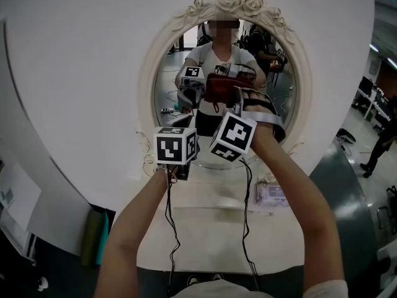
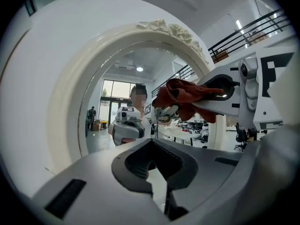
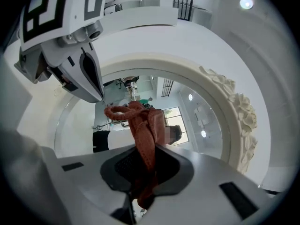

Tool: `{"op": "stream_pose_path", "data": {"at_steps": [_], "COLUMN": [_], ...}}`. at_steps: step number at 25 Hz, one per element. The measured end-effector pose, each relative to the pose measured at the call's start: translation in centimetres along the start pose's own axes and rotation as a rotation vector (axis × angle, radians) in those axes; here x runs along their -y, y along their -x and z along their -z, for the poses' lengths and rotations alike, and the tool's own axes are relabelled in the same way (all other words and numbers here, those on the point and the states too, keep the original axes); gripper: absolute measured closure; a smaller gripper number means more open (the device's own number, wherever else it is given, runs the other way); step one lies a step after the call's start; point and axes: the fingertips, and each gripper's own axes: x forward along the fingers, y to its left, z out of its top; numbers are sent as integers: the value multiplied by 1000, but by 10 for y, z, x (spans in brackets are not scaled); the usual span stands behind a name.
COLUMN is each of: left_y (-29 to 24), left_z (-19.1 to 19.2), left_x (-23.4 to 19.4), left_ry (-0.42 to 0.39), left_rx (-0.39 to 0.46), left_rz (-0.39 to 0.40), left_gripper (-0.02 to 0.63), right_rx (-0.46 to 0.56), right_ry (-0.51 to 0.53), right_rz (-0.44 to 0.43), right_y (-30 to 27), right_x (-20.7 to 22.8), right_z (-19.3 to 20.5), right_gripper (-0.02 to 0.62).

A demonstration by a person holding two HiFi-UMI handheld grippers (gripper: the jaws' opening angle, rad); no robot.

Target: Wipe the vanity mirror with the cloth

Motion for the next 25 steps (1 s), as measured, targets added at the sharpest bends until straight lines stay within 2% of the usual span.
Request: {"op": "stream_pose_path", "data": {"at_steps": [12, 18, 25], "left_y": [-2, -2, -5], "left_z": [98, 126, 166], "left_x": [-2, -5, -3], "left_ry": [102, 104, 98], "left_rx": [-131, -115, -158], "left_rz": [8, 18, 29], "left_gripper": [595, 595, 595], "right_rx": [-6, -8, -18], "right_ry": [-27, -52, -58], "right_rz": [-140, -212, -313], "right_y": [-2, -5, -6], "right_x": [-96, -142, -204], "right_z": [7, 11, 20], "right_gripper": [535, 535, 535]}}
